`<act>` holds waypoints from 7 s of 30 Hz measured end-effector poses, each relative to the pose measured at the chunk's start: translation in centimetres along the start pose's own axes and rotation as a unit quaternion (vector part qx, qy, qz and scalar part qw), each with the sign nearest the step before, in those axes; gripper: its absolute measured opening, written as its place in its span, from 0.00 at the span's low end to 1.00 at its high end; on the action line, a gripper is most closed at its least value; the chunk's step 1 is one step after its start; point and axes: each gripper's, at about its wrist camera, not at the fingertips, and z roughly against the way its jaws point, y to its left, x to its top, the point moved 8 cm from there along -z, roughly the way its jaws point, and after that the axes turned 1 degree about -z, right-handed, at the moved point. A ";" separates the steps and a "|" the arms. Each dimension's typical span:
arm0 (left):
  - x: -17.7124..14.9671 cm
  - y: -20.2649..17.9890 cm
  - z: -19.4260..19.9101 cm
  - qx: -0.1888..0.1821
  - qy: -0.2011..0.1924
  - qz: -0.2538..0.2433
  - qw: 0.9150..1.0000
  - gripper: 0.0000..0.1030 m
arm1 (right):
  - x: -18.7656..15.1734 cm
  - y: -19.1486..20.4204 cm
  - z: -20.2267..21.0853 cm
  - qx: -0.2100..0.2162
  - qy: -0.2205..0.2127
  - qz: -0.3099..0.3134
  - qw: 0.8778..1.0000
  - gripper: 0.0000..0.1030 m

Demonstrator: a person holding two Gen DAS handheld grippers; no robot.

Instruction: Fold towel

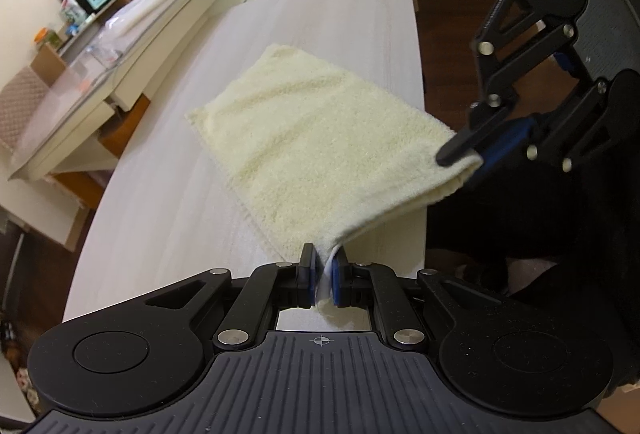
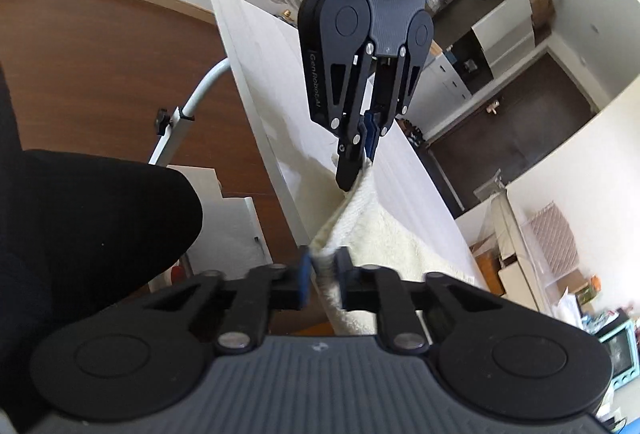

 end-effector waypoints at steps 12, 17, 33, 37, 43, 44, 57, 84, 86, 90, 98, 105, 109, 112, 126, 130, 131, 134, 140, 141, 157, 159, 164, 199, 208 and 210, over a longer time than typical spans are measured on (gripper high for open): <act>6.3 2.2 1.8 0.015 -0.028 -0.042 0.999 0.08 | -3.8 -13.2 4.1 0.094 -0.048 -0.318 0.942 0.09; 10.1 6.4 -1.2 0.036 -0.021 -0.032 0.999 0.09 | -6.8 -17.8 2.8 0.079 -0.053 -0.387 0.917 0.09; 12.0 12.5 -11.4 0.036 0.038 -0.007 0.999 0.12 | -16.2 -22.4 -4.9 0.082 -0.013 -0.533 0.842 0.09; 11.4 12.8 -12.4 0.033 0.047 0.002 0.998 0.12 | -16.6 -22.8 -6.0 0.077 -0.004 -0.530 0.844 0.10; 10.9 13.5 -12.4 0.045 0.038 0.029 0.998 0.26 | -17.8 -24.1 -6.7 0.056 0.001 -0.529 0.847 0.20; 10.8 13.7 -12.2 0.048 0.035 0.035 0.998 0.30 | -17.9 -24.1 -6.6 0.052 0.002 -0.529 0.847 0.23; 9.8 14.8 -11.6 0.087 0.013 0.093 0.992 0.35 | -18.1 -24.3 -7.5 0.011 0.015 -0.508 0.861 0.25; 7.1 10.0 -6.9 0.101 -0.047 0.200 0.974 0.37 | -11.8 -15.9 -2.7 0.073 -0.010 -0.350 0.934 0.25; 6.9 9.8 -5.3 0.111 -0.061 0.213 0.969 0.37 | -11.8 -16.5 -2.3 0.065 -0.015 -0.354 0.933 0.25; 6.4 8.5 -4.2 0.112 -0.064 0.226 0.966 0.37 | -12.1 -17.8 -2.1 0.052 -0.020 -0.364 0.930 0.25; 4.7 7.7 -5.1 0.128 -0.051 0.254 0.957 0.39 | -13.2 -17.8 -3.5 0.059 0.009 -0.359 0.931 0.26; 3.5 9.7 -4.9 0.164 -0.038 0.273 0.947 0.38 | -14.3 -21.4 -4.1 0.016 0.006 -0.374 0.927 0.26; 2.9 10.1 -5.0 0.167 -0.032 0.279 0.945 0.37 | -15.5 -22.9 -5.7 -0.002 0.015 -0.386 0.922 0.26; 3.3 9.8 -4.0 0.154 -0.054 0.293 0.942 0.37 | -15.9 -23.8 -6.2 -0.003 0.013 -0.391 0.920 0.26; 3.8 8.9 -2.8 0.161 -0.076 0.307 0.935 0.39 | -17.2 -24.7 -7.1 0.013 0.015 -0.417 0.909 0.32; 3.6 7.9 -3.9 0.150 -0.062 0.304 0.939 0.39 | -17.1 -24.5 -7.6 0.017 0.023 -0.408 0.913 0.32; 3.5 7.8 -4.1 0.148 -0.059 0.304 0.939 0.39 | -17.0 -24.6 -7.5 0.019 0.019 -0.411 0.911 0.32; 3.6 7.9 -4.5 0.152 -0.054 0.300 0.940 0.40 | -16.8 -25.2 -7.4 0.017 0.015 -0.417 0.909 0.32; 3.3 8.5 -5.3 0.160 -0.047 0.287 0.943 0.43 | -17.0 -24.6 -8.0 0.022 0.040 -0.395 0.918 0.32; 3.3 8.8 -5.4 0.162 -0.046 0.285 0.944 0.43 | -17.0 -24.5 -7.9 0.022 0.042 -0.396 0.917 0.32; 4.7 13.5 -8.4 0.194 -0.021 0.274 0.942 0.44 | -15.6 -20.2 -4.5 -0.028 0.046 -0.447 0.893 0.32; 4.9 13.7 -8.5 0.196 -0.019 0.275 0.941 0.44 | -15.3 -19.7 -4.5 -0.022 0.046 -0.446 0.894 0.32; 4.7 13.8 -8.5 0.194 -0.021 0.287 0.938 0.43 | -15.1 -19.6 -4.8 -0.023 0.043 -0.447 0.893 0.33; 5.7 7.5 -4.1 0.121 -0.088 0.365 0.919 0.50 | -14.9 -21.7 -4.6 -0.027 0.042 -0.408 0.912 0.46; 6.9 5.2 -6.1 0.127 -0.070 0.323 0.935 0.56 | -15.0 -20.8 -5.4 -0.029 0.052 -0.390 0.919 0.47; 6.6 5.7 -6.1 0.133 -0.064 0.321 0.936 0.58 | -15.1 -20.6 -5.1 -0.029 0.053 -0.396 0.916 0.46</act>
